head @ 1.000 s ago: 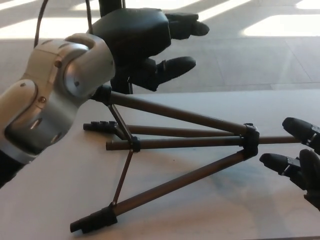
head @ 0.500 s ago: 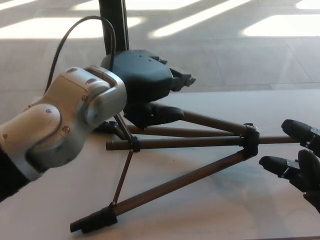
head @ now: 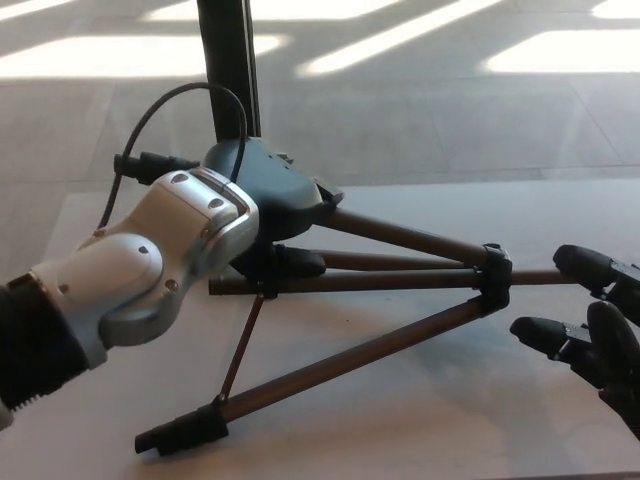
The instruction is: Use both hands of the robot to pick up the tripod lying in the middle of the desk and make it stand upright on the desk
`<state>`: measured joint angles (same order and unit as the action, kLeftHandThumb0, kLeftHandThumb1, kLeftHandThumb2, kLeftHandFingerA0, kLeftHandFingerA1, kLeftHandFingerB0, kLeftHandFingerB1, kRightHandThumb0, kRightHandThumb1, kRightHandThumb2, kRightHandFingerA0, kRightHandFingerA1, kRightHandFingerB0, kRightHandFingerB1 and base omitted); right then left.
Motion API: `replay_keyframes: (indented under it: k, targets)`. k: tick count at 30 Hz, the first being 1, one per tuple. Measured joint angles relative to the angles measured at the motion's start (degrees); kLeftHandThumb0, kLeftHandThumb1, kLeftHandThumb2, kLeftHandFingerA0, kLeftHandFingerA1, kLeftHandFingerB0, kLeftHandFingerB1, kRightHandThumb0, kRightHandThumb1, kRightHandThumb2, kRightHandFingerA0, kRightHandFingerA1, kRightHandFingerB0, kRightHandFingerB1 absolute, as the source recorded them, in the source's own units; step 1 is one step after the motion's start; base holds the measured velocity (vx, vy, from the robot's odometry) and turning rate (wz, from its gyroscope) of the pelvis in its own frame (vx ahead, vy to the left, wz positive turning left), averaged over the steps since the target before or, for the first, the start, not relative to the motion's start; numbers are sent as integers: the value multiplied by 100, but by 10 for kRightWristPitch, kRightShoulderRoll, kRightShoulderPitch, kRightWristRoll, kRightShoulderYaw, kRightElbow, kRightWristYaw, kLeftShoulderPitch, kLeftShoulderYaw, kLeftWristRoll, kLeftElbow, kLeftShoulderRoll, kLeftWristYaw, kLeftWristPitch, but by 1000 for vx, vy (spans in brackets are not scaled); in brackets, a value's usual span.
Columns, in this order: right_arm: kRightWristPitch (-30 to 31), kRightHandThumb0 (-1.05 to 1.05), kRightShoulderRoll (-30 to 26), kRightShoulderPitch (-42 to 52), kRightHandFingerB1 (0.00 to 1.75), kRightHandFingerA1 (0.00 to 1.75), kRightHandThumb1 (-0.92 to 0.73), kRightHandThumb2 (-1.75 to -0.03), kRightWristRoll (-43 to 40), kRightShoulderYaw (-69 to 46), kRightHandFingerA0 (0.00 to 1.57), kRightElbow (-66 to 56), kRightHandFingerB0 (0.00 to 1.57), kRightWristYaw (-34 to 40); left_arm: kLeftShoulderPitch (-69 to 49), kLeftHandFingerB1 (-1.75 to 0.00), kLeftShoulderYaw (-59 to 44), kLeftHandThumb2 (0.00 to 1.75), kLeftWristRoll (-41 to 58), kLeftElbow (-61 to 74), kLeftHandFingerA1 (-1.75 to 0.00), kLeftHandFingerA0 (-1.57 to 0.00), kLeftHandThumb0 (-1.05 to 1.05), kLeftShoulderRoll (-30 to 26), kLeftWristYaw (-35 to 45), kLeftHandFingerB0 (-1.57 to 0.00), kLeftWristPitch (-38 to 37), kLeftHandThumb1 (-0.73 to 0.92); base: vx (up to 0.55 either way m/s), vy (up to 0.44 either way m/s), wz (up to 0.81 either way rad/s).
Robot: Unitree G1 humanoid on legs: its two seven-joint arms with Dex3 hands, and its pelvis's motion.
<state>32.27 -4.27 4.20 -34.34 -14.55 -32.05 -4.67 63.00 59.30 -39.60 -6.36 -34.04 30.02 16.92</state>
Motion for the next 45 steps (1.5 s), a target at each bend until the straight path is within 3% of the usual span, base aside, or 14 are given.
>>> replay_keyframes:
  k: [3, 9, 11, 14, 21, 22, 24, 26, 27, 37, 38, 41, 42, 45]
  targets:
    - [2, -70, 1, 0, 41, 62, -64, -60, 0, 2, 72, -1, 65, 2, 11, -44, 13, 81, -23, -28, -48, -2, -70, 5, -8, -14, 0, 42, 0, 0, 0]
    - [7, -67, 5, 0, 42, 61, -64, -60, -1, 3, 71, -5, 63, 6, 16, -42, 22, 57, -63, -81, -96, -76, -36, 12, -48, -49, 0, 56, 0, 0, 0]
    - [9, -69, 7, 0, 44, 61, -63, -60, -1, 5, 72, -6, 65, 7, 16, -62, 22, 61, -72, -95, -144, -87, -44, 16, -67, -60, 1, 61, 0, 0, 0]
    - [10, -68, 8, 0, 44, 60, -62, -59, 0, 7, 72, -6, 67, 8, 14, -58, 22, 60, -78, -112, -161, -90, -40, 25, -94, -72, 0, 54, 0, 0, 0]
    - [12, -67, 11, 0, 42, 61, -65, -60, 0, 11, 70, -6, 62, 10, 11, -91, 19, 55, -79, -145, -172, -93, -46, 44, -148, -87, -8, 51, 0, 0, 0]
    - [13, -67, 13, 0, 40, 60, -67, -60, 0, 14, 66, -6, 60, 11, 10, -96, 19, 86, -79, -149, -139, -128, -45, 47, -156, -89, -10, 38, 0, 0, 0]
    - [15, -72, 16, 0, 37, 59, -69, -61, 0, 20, 63, -6, 53, 11, 9, -108, 17, 60, -79, -156, -175, -95, -42, 52, -171, -87, -13, 51, 0, 0, 0]
    - [18, -74, 19, 0, 37, 60, -72, -62, 0, 28, 61, -6, 50, 12, 8, -97, 13, 86, -79, -164, -137, -126, -41, 58, -189, -88, -19, 38, 0, 0, 0]
    - [19, -74, 21, 0, 35, 58, -73, -62, 0, 30, 57, -6, 44, 12, 7, -90, 12, 56, -79, -166, -174, -92, -36, 59, -194, -89, -21, 49, 0, 0, 0]
    - [64, -65, 113, 0, 43, 58, -75, -62, -14, 92, 16, 50, 25, 25, -6, -71, -8, 57, -80, -204, -171, -95, -37, 77, -269, -92, -51, 46, 0, 0, 0]
    - [71, -69, 130, 0, 52, 59, -58, -91, -17, 97, 10, 63, 14, 28, -7, -71, -10, 58, -81, -209, -174, -95, -36, 78, -279, -90, -54, 49, 0, 0, 0]
    - [86, -71, 161, -2, 42, 49, -52, -88, -22, 111, 2, 99, 7, 39, -9, -62, -16, 60, -82, -223, -170, -91, -43, 80, -302, -92, -65, 49, 0, 0, 0]
    - [90, -68, 162, -3, 35, 54, -68, -60, -22, 115, 0, 116, 9, 45, -9, -61, -19, 60, -82, -228, -168, -92, -43, 82, -308, -95, -70, 48, 0, 0, 0]
    - [103, -73, 162, -5, 30, 45, -50, -90, -23, 120, 1, 169, 5, 66, -10, -59, -27, 61, -83, -241, -168, -91, -43, 83, -326, -94, -82, 48, 0, 0, 0]
